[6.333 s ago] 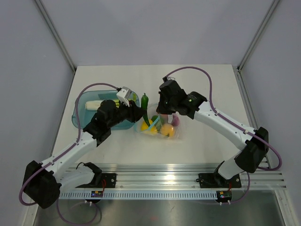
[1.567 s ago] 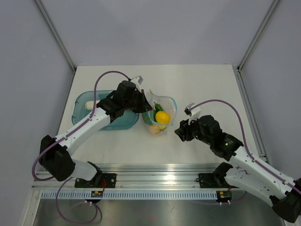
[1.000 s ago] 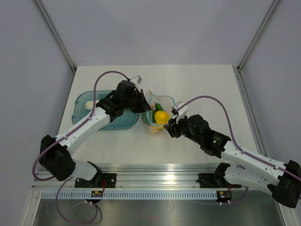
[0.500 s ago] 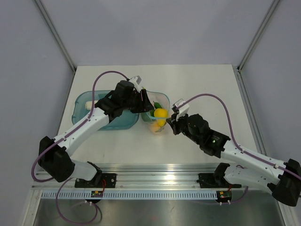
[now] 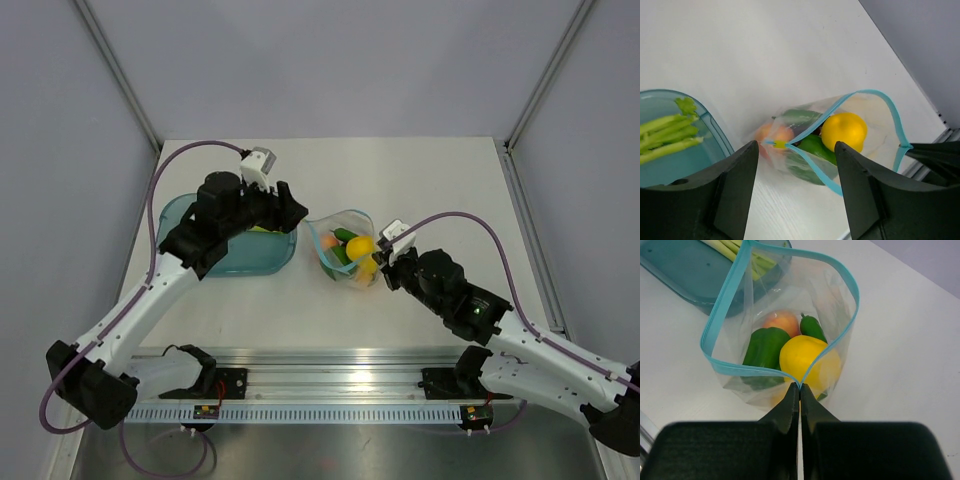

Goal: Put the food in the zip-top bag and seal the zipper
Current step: Adjust the zipper food storage bag at the center of the board.

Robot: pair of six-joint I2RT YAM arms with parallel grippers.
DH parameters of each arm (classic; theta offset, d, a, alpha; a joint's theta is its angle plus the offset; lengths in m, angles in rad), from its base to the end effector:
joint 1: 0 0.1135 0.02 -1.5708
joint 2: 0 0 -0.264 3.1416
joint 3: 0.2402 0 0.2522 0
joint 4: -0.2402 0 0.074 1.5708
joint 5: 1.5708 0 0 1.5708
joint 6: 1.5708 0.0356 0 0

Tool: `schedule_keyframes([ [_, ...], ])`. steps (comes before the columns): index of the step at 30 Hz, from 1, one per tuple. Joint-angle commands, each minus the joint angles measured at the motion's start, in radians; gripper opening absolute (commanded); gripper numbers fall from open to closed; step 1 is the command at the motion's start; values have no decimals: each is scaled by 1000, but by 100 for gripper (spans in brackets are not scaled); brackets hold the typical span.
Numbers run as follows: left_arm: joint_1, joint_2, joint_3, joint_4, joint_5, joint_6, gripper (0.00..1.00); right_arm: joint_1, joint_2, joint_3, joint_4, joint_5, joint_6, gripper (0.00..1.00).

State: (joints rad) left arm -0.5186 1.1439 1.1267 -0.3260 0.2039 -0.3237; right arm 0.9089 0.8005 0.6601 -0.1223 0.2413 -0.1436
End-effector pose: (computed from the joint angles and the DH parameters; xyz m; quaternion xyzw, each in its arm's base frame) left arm 0.2215 -0.1347 0.3730 0.1375 0.8037 -0.3102 0.4889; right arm 0.1247 0.1462 0.2999 -0.3324 0.7180 0.1369 0.5960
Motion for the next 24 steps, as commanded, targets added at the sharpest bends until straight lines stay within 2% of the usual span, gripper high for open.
schedule_keyframes([
  [1, 0, -44, -95, 161, 49, 247, 68, -24, -36, 16, -2, -19, -18, 0],
  [4, 0, -90, -180, 259, 29, 374, 66, -57, -55, 9, -5, -36, -1, 0],
  [8, 2, -214, -402, 439, 89, 537, 63, -113, -47, 22, -33, -98, 16, 0],
  [9, 2, -225, -430, 461, 109, 596, 63, -123, -44, 27, -34, -109, 21, 0],
  [11, 28, -225, -456, 489, 136, 623, 64, -153, -34, 35, -36, -141, 25, 0],
  [15, 124, -139, -450, 478, 433, 722, 64, -189, -15, 42, -28, -178, 30, 0],
  [20, 167, -21, -397, 521, 558, 724, 64, -214, -4, 42, -23, -203, 33, 0],
  [24, 169, 94, -305, 441, 644, 770, 59, -226, 6, 47, -20, -220, 35, 0],
])
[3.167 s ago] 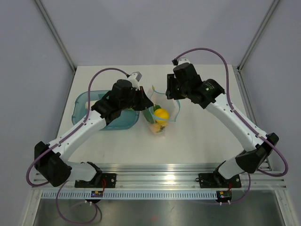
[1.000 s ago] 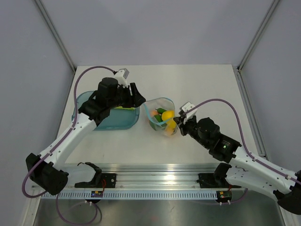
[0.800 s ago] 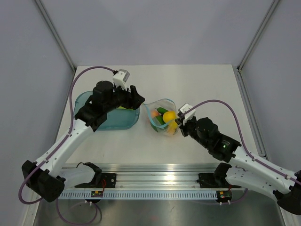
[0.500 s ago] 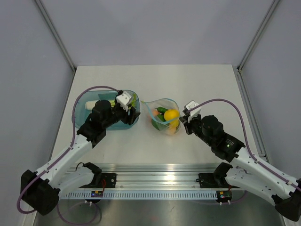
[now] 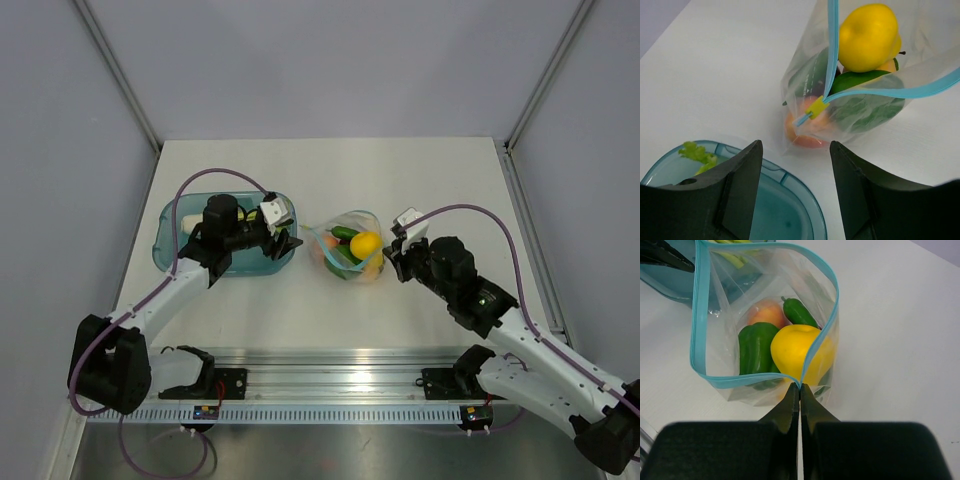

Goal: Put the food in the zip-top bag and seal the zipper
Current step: Adjust the zipper food storage bag at the center of the board.

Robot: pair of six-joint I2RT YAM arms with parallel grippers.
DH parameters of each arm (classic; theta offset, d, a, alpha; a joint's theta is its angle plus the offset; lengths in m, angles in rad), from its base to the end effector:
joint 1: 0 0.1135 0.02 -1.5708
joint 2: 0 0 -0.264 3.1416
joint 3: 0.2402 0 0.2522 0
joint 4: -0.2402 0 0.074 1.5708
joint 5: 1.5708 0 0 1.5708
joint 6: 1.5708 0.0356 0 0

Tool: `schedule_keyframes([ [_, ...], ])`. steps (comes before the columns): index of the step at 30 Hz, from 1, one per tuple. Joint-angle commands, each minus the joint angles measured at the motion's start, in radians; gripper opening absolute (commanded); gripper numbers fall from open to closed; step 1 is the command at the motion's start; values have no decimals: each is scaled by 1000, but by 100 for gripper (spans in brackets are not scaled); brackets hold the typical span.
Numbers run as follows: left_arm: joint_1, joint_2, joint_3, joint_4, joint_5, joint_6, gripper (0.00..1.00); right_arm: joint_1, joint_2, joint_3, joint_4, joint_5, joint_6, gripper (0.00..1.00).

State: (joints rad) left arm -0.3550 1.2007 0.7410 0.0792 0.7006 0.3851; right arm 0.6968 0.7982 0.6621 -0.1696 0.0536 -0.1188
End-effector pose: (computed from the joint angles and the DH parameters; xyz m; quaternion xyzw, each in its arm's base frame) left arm 0.2402 -0.1135 0.2671 0.4607 0.6555 -0.2762 0.5308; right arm 0.1477 0.1211 0.2958 -0.3052 0.7464 0.1477 0.5726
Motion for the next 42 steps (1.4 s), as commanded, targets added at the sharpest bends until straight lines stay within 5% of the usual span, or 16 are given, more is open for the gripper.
schedule_keyframes([
  [1, 5, 45, 87, 43, 151, 51, 59, -16, 10, 47, 27, -38, 10, 0],
  [8, 5, 77, 52, 148, 227, 31, 57, -22, 45, 59, 42, -49, 11, 0],
  [13, 5, 108, 70, 105, 284, 63, 43, -23, 67, 68, 47, -49, 16, 0],
  [21, 5, 125, 60, 99, 275, 57, 43, -31, 82, 87, 42, -73, 24, 0],
  [26, 5, 137, 70, 97, 274, 32, 20, -36, 87, 94, 39, -77, 30, 0],
  [34, 4, 123, 66, 103, 252, 25, 20, -39, 96, 108, 35, -75, 44, 0],
  [37, 5, 123, 77, 85, 251, 28, 0, -39, 105, 110, 33, -75, 50, 0],
  [42, 7, 119, 92, 65, 238, 0, 0, -40, 113, 126, 21, -66, 50, 0],
])
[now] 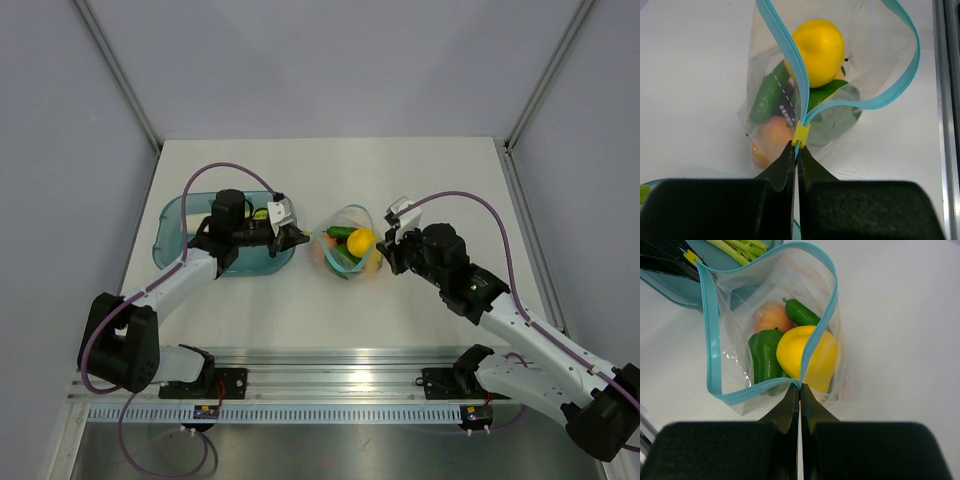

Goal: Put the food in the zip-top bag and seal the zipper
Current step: Adjust the zipper food storage bag at the center of the board, then zip the zipper food storage bag at the center of the board.

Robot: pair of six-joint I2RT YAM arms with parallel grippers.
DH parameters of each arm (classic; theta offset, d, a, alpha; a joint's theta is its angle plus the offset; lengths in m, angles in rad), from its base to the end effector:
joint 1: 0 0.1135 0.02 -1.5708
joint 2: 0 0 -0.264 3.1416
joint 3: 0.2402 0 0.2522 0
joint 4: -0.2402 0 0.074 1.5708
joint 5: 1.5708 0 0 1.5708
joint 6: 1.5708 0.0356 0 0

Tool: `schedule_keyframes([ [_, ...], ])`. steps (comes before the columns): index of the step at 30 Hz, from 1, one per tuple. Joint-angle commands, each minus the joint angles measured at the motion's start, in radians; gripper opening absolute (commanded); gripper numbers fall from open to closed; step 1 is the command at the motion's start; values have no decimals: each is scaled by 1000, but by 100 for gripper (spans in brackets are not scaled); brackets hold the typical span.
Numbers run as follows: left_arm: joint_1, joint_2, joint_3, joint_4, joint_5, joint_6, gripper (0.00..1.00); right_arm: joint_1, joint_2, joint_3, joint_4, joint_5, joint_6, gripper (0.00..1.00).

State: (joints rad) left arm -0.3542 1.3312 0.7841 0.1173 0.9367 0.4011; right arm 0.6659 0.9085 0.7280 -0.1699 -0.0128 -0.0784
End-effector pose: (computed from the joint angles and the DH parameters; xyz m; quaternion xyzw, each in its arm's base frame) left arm 0.2566 -0.1255 0.2541 0.5035 0.6082 -0.3685 0.4907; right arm 0.1667 0.1315 0.2991 -0.3014 0.7621 0.1709 0.5470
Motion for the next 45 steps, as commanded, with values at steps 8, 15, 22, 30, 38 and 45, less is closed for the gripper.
schedule_keyframes([
  [8, 12, -67, 6, 128, -38, -88, 0, -9, 32, 307, -279, -47, -104, 50],
  [15, 34, -87, 14, 133, -24, -102, 0, -5, 221, 637, -407, -246, -216, 39],
  [22, 46, -75, 32, 122, 30, -111, 0, 135, 501, 830, -457, -274, -326, 38],
  [30, 50, -73, 34, 94, 63, -96, 0, 146, 671, 916, -487, -372, -389, 41],
  [38, 50, -73, 30, 108, 77, -108, 0, 146, 710, 883, -399, -386, -389, 39],
  [45, 50, -76, 32, 111, 82, -122, 0, 146, 730, 866, -326, -378, -386, 38],
])
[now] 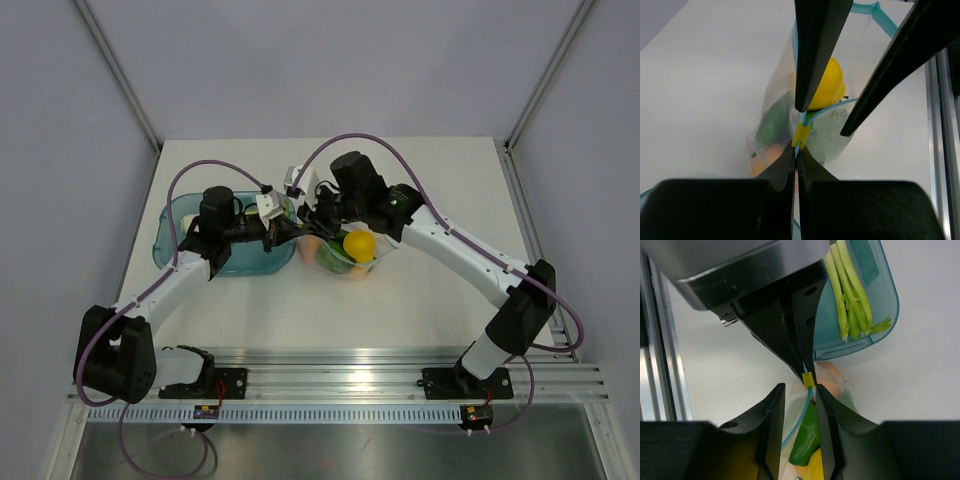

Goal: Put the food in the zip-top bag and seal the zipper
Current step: Zip the zipper food storage bag at the center of the board.

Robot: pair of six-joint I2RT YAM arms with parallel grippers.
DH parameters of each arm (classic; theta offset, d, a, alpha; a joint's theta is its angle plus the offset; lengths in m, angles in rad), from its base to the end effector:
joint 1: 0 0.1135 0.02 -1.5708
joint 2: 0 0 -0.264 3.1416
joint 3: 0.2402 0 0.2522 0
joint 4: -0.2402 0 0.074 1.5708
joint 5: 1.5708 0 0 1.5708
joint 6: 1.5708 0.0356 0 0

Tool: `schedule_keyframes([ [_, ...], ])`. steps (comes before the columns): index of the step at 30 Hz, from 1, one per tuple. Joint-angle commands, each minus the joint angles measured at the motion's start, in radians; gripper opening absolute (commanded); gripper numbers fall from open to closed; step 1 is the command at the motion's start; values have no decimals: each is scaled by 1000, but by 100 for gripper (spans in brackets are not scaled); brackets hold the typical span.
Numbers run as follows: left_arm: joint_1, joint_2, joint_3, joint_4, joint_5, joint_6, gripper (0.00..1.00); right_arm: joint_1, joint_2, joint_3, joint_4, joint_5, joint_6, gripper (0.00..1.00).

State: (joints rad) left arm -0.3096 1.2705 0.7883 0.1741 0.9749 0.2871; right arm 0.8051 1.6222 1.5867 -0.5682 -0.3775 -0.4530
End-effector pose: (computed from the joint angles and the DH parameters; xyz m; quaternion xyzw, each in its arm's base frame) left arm 0.2542 -0.1123 0.2767 0.4739 0.6004 -0.3839 0.5172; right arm 0.2460 0.2749 0.3676 -0.5822 0.6518 0.2435 0.4205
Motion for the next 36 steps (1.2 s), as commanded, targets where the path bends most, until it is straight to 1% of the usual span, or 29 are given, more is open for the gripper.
schedule_keyframes([
  [1, 6, -17, 25, 57, 47, -9, 0, 6, 22, 6, 77, -12, -13, 37],
  [9, 6, -20, 23, 67, 59, -20, 0, 6, 34, -25, 102, -14, -9, 32],
  [12, 6, -20, 22, 67, 64, -20, 0, 3, 30, -43, 128, -15, -4, 24],
  [13, 6, -22, 20, 65, 65, -20, 0, 5, 22, -50, 139, -15, -3, 19],
  [15, 6, -20, 22, 62, 65, -19, 0, 3, 21, -63, 154, -14, 2, 15],
  [17, 7, -23, 17, 61, 62, -19, 0, 3, 21, -64, 156, -14, 4, 8],
  [20, 9, -26, 14, 59, 61, -17, 0, 5, 21, -63, 154, -17, 8, 0],
  [25, 23, -31, 6, 64, 41, -25, 0, 3, -28, -90, 169, -17, 17, 0],
  [36, 50, -39, -20, 110, -24, -71, 0, -14, -148, -197, 140, 60, -4, 0],
])
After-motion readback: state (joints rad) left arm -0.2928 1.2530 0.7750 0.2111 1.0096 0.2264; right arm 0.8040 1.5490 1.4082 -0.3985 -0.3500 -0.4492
